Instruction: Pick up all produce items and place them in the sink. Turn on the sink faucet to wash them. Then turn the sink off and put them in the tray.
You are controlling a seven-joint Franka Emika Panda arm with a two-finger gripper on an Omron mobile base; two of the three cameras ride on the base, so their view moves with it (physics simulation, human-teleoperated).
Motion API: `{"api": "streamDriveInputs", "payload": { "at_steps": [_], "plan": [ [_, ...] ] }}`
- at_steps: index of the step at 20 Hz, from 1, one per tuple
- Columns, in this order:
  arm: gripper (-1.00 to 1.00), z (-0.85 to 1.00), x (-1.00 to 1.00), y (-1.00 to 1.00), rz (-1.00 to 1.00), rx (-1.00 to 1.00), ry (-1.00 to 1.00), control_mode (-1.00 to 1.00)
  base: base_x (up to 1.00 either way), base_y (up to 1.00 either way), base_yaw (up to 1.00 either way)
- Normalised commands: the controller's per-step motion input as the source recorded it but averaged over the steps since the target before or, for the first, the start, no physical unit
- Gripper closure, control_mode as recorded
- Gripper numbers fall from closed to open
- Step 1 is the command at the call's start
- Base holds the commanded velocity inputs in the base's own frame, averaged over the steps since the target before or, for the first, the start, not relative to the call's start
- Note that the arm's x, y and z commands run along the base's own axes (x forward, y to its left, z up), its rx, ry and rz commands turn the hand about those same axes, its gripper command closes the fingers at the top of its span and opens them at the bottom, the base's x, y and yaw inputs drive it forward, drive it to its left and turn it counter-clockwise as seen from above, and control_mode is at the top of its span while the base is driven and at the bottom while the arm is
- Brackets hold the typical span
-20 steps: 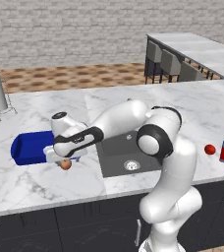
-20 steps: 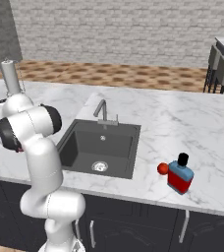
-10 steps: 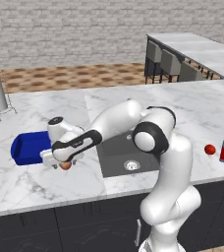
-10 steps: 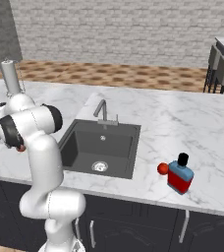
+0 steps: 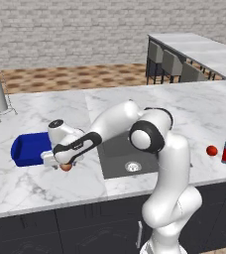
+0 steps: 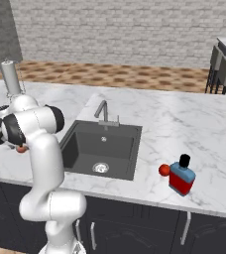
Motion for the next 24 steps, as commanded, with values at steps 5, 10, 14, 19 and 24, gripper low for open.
{"api": "streamDriveInputs", "payload": {
  "at_steps": [5, 10, 14, 19, 24],
  "plan": [
    [-1.00, -0.15, 0.24, 0.00, -0.05, 0.00, 0.00, -1.00, 0.00, 0.00, 0.00],
    [-1.00, -0.14, 0.16, 0.07, -0.04, 0.00, 0.00, -1.00, 0.00, 0.00, 0.00],
    [1.00, -0.06, 0.03, 0.06, -0.04, 0.00, 0.00, -1.00, 0.00, 0.00, 0.00],
    [1.00, 0.08, -0.04, -0.31, -0.04, 0.02, 0.00, -1.00, 0.00, 0.00, 0.00],
    [1.00, 0.60, -0.25, -0.71, -0.02, 0.09, 0.00, -1.00, 0.00, 0.00, 0.00]
  ]
}}
